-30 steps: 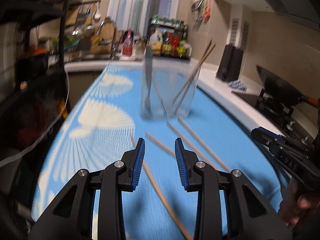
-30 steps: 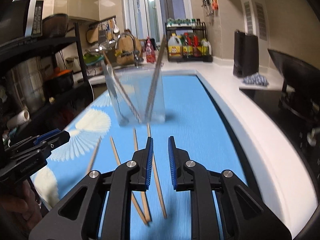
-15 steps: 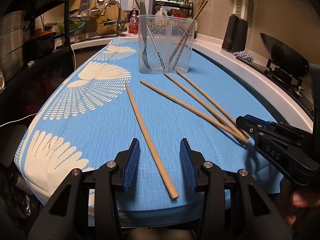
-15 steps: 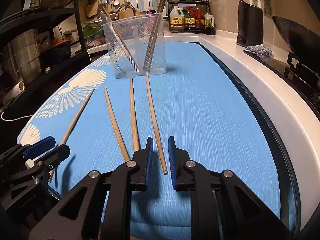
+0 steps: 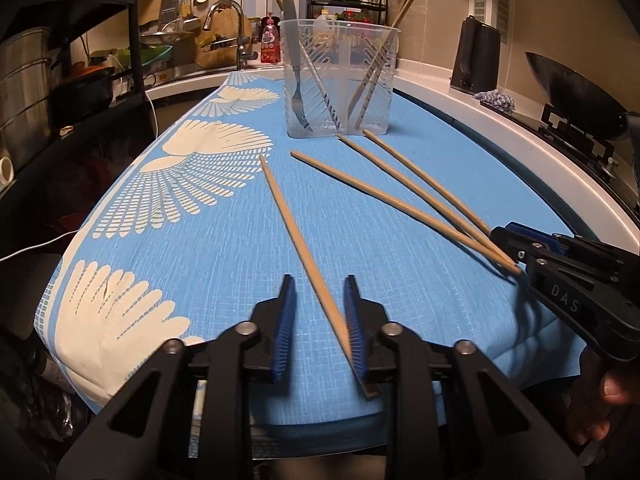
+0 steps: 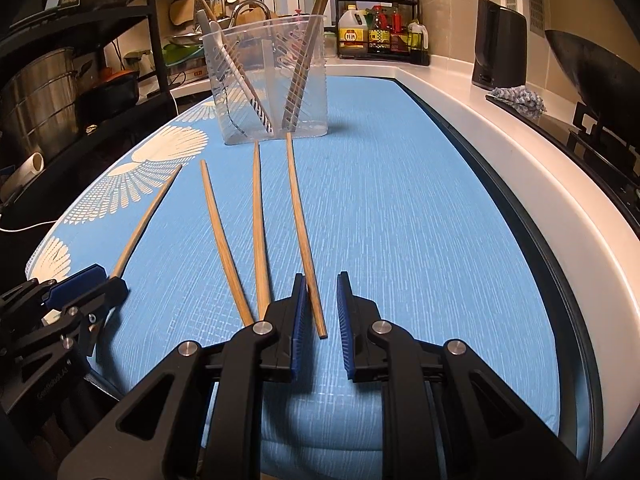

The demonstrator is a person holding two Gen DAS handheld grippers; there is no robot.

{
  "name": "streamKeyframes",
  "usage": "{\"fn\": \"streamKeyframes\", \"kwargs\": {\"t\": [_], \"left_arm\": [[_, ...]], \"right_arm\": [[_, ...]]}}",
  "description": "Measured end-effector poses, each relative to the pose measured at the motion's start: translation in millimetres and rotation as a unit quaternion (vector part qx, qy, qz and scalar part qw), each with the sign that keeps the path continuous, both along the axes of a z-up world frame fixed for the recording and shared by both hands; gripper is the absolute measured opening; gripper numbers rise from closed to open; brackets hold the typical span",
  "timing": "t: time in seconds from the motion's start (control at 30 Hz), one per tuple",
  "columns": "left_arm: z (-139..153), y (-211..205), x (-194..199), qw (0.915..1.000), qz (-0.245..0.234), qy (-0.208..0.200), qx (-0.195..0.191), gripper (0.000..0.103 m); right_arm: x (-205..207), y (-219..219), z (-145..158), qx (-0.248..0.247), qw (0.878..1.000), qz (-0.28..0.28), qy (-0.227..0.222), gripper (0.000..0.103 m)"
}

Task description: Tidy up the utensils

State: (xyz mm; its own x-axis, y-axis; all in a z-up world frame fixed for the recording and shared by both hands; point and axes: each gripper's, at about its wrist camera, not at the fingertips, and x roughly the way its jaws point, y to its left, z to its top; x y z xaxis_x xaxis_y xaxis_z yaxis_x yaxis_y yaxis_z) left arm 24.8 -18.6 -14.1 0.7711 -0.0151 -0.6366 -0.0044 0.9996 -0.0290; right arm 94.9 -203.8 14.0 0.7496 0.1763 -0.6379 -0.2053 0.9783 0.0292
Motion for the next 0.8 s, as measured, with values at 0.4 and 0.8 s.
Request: {"fn": "streamKeyframes", "kwargs": {"t": [0.4,0.8], "left_arm": [[0.0,34.8,8.6,0.9989,-0.043,-0.02,-0.005,0.007],[-5.5,68.8,9.9,0.9982,-0.033,-0.04,-0.03,0.008]], "right_arm": [[-16.6,-3.6,-1.2,0.007,1.0,-0.028,-0.005,0.006],[-22.6,-12.4,-1.9,0.009,0.998,-0.057,-0.009,0.011]]}}
